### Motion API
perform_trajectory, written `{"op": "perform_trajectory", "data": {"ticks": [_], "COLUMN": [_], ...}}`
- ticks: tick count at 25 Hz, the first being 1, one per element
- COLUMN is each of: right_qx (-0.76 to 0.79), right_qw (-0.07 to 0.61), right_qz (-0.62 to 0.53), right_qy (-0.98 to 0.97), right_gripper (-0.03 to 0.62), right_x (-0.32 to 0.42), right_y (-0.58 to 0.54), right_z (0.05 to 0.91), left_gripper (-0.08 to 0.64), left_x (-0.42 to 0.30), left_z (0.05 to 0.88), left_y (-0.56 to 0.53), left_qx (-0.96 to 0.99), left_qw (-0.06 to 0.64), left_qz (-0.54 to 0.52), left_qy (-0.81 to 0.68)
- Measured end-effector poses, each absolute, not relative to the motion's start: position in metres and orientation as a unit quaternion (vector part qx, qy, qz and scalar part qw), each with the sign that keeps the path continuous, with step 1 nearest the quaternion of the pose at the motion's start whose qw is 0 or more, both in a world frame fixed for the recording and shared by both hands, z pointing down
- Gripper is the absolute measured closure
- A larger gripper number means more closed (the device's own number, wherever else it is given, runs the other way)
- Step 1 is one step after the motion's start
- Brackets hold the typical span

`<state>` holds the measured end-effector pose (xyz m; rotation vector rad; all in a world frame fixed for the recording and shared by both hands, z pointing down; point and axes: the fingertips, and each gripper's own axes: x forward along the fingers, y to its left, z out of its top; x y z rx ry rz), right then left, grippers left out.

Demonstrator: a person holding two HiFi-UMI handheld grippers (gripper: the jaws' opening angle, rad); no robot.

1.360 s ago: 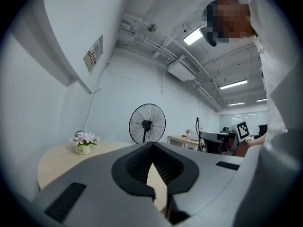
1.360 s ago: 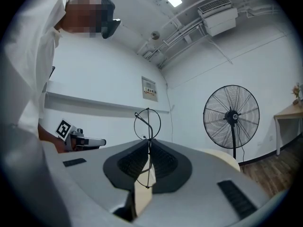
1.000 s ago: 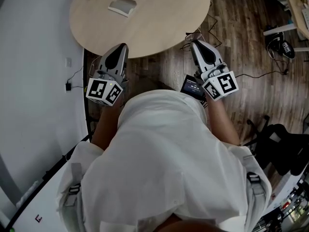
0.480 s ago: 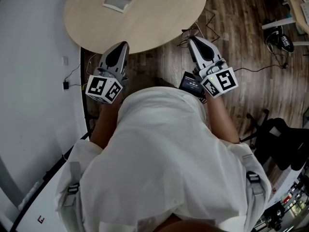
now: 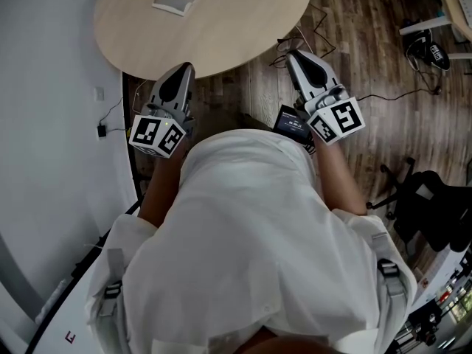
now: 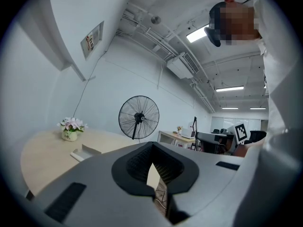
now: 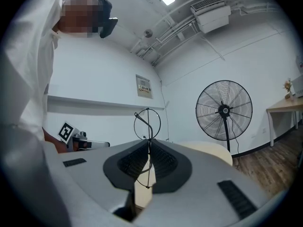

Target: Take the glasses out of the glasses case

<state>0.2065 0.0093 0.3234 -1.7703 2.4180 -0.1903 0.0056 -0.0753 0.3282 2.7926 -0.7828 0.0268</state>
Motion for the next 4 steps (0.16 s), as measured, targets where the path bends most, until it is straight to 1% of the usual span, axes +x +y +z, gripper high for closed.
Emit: {"op": "perform_trajectory", "data": {"ticks": [4], "right_qx": [-0.587], "right_qw": [0.063], "right_qz": [-0.062], "right_qy": [0.805], "right_gripper": [0.560], "right_x": [0.2054], "right_y": [-0.0035], "right_z": [0.3286], "left_gripper": [0.548], "left_x": [0.0009], "left_z": [0.3375], "left_y": [-0.0868], "left_qx": [0.956], "left_qw": [0.123], "left_qz": [0.002], "left_qy": [-0.268]}}
